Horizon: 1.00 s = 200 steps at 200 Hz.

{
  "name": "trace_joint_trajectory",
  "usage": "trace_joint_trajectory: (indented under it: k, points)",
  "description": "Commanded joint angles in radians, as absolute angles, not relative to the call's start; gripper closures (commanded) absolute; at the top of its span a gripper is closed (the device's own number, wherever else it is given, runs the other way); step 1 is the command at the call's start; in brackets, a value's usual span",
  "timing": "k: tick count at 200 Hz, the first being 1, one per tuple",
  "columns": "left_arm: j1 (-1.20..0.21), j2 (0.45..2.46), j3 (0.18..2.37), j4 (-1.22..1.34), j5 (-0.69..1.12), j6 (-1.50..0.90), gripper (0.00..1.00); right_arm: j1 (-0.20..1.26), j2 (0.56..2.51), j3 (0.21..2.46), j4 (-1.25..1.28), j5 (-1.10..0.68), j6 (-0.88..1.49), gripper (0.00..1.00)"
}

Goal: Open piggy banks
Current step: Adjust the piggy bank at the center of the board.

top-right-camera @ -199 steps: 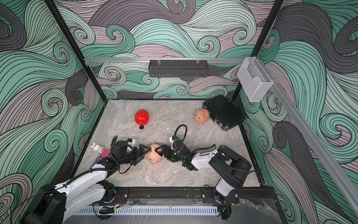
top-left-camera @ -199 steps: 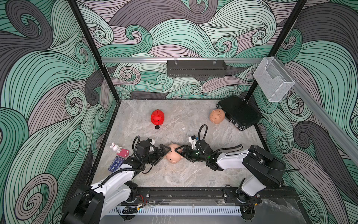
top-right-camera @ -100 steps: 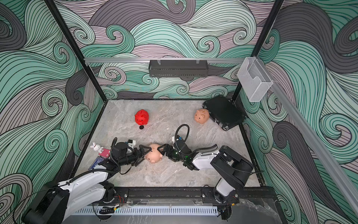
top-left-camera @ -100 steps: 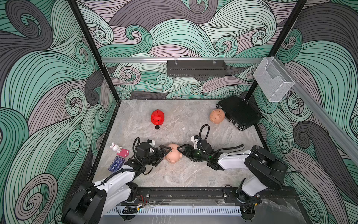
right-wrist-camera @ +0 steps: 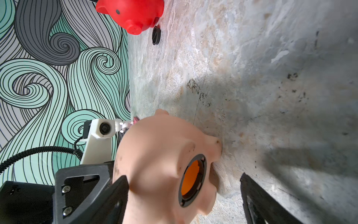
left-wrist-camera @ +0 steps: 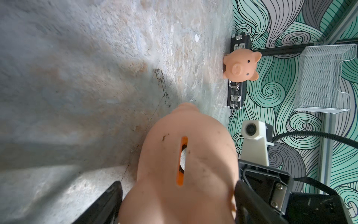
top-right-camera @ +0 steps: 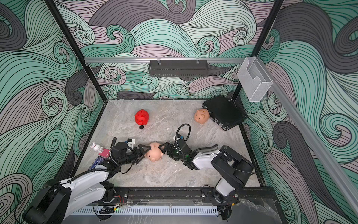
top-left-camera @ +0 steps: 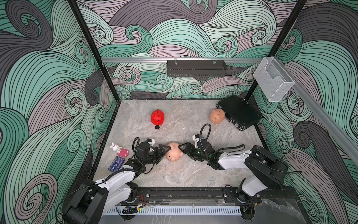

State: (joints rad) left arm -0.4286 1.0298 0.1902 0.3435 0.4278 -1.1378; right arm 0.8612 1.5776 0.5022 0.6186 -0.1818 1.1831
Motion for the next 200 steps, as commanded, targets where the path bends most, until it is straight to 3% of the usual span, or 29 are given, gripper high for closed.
trace_joint_trajectory:
  k: [1, 60, 111, 157, 200]
  points:
    - [-0.443, 1.036, 0.189, 0.301, 0.436, -1.120, 0.16, 0.879, 1.552, 0.485, 0.357, -0.170, 1.111, 0.12]
    - [-0.446, 1.028, 0.196, 0.288, 0.434, -1.118, 0.17, 0.879, 1.379, 0.541, 0.296, -0.193, 1.011, 0.10]
    - [-0.451, 1.011, 0.208, 0.252, 0.431, -1.100, 0.17, 0.890, 1.431, 0.569, 0.332, -0.245, 1.006, 0.09]
    - [-0.458, 1.021, 0.212, 0.254, 0.429, -1.096, 0.17, 0.890, 1.491, 0.614, 0.357, -0.298, 1.001, 0.01]
    - [-0.465, 1.036, 0.227, 0.252, 0.428, -1.091, 0.17, 0.877, 1.569, 0.621, 0.385, -0.322, 1.033, 0.02]
